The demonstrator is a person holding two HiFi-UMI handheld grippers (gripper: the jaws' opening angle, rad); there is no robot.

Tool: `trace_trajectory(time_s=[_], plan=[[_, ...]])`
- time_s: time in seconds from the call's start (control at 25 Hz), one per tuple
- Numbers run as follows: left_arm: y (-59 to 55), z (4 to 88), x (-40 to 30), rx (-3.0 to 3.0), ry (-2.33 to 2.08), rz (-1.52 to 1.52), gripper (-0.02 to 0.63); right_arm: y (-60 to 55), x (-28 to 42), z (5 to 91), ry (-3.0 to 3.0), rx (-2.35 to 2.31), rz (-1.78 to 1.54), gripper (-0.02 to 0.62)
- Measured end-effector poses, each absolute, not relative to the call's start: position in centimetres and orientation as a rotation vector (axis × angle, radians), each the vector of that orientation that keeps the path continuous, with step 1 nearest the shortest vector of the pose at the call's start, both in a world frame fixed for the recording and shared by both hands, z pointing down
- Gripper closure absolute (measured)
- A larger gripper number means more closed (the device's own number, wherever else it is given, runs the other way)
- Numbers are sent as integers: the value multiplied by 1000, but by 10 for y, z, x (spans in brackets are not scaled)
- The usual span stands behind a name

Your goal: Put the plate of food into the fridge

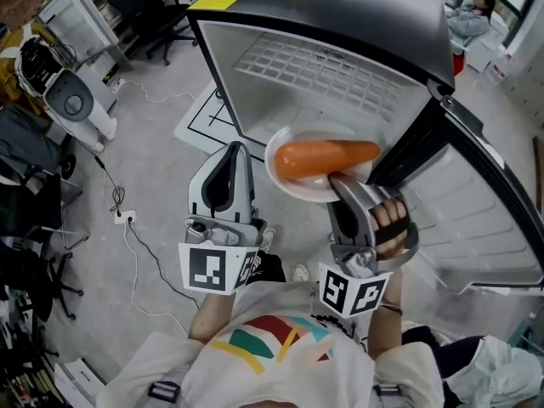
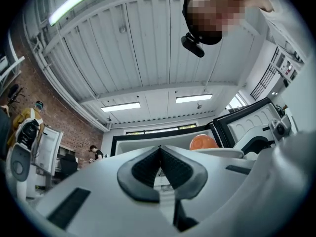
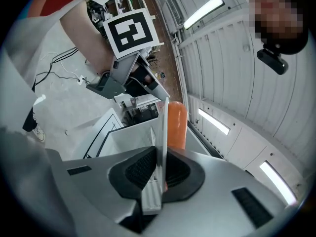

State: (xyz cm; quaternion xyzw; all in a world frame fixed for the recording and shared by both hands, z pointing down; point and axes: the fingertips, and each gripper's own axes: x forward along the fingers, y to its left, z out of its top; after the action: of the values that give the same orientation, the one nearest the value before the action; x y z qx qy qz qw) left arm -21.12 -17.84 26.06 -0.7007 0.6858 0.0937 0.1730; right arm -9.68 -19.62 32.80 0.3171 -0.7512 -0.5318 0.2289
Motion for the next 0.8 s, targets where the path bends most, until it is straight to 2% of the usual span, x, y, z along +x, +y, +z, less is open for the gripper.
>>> trace_trajectory(time_s=[0.8], plan=[[-310,248,-260,-2356,1545,248,598,-280,-151,285,-1670,1151,-1320,566]])
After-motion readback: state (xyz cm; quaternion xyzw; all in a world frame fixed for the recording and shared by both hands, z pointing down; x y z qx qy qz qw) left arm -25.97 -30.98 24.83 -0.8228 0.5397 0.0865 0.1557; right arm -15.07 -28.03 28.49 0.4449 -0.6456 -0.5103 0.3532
